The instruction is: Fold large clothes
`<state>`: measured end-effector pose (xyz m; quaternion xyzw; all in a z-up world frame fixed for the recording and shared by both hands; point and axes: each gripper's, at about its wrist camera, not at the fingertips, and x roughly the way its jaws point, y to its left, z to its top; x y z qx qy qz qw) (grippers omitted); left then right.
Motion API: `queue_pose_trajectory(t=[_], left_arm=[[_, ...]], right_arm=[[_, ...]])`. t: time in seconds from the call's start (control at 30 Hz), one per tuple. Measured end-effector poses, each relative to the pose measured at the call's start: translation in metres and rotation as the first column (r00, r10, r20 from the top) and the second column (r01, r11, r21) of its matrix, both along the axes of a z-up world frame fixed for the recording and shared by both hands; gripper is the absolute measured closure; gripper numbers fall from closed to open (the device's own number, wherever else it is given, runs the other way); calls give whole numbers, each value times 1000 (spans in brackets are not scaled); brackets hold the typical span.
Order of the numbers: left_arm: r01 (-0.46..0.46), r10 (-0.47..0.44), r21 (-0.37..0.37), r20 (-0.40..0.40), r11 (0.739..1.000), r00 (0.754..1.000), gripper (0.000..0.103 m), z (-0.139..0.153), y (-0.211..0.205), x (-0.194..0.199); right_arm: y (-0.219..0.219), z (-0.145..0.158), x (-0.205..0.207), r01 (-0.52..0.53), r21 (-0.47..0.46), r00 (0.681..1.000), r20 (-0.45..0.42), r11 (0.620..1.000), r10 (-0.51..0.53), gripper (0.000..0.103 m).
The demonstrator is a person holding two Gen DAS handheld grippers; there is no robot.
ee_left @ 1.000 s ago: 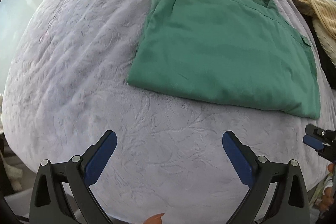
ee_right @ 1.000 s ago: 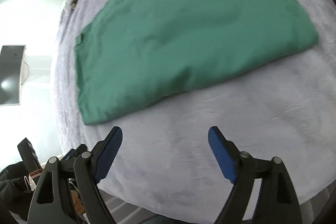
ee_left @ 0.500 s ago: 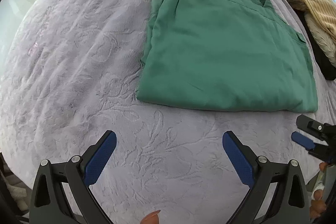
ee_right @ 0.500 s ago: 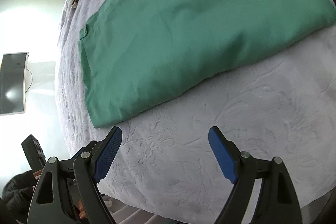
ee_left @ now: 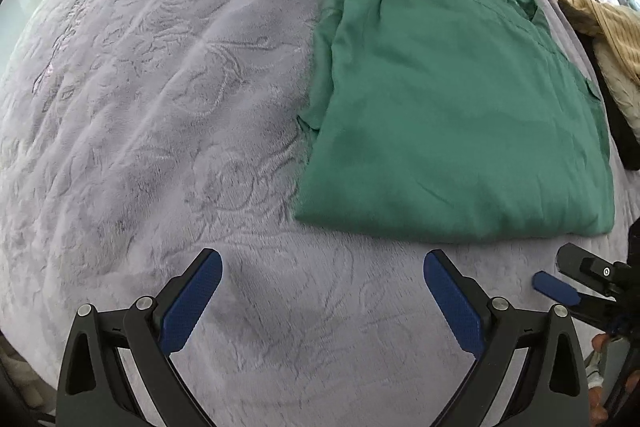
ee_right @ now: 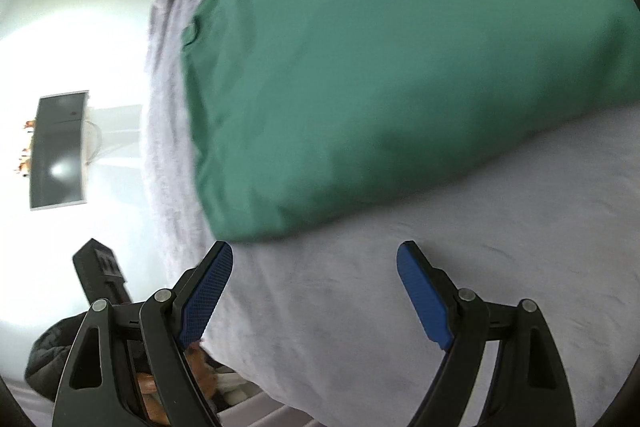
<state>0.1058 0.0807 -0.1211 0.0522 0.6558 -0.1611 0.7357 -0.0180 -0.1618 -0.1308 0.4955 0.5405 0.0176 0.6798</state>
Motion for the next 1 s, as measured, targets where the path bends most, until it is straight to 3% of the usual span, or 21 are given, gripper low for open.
queue_pose_trajectory(t=[0.13,0.27,0.47,0.53,0.57,0.6,0.87,1.0], left_arm=[[-8,10,-64,26,998,1000,2,-1,11,10],[-67,80,-157,73,985,994,2,3,27,26],[-119,131,-235,35,965,991,2,-5,48,54],[-119,129,-275,17,954,992,2,-7,50,58],[-120,128,-295,7,948,992,2,-8,48,57],[-123,126,-324,-12,938,992,2,-10,47,62],[-155,65,-522,-188,839,980,2,-26,6,104],[-163,-17,-606,-280,779,960,2,-37,-32,127]], right_arm=[[10,-17,11,30,124,999,42,992,-35,16],[20,-31,21,66,200,996,49,978,-77,16],[21,-41,35,189,299,972,79,935,-222,16],[20,-42,39,222,330,962,76,918,-261,30],[20,-42,42,222,334,965,62,916,-256,70],[19,-42,44,210,333,968,59,919,-243,95],[1,22,49,53,285,959,253,957,-129,96],[4,24,49,0,239,968,245,971,-60,96]])
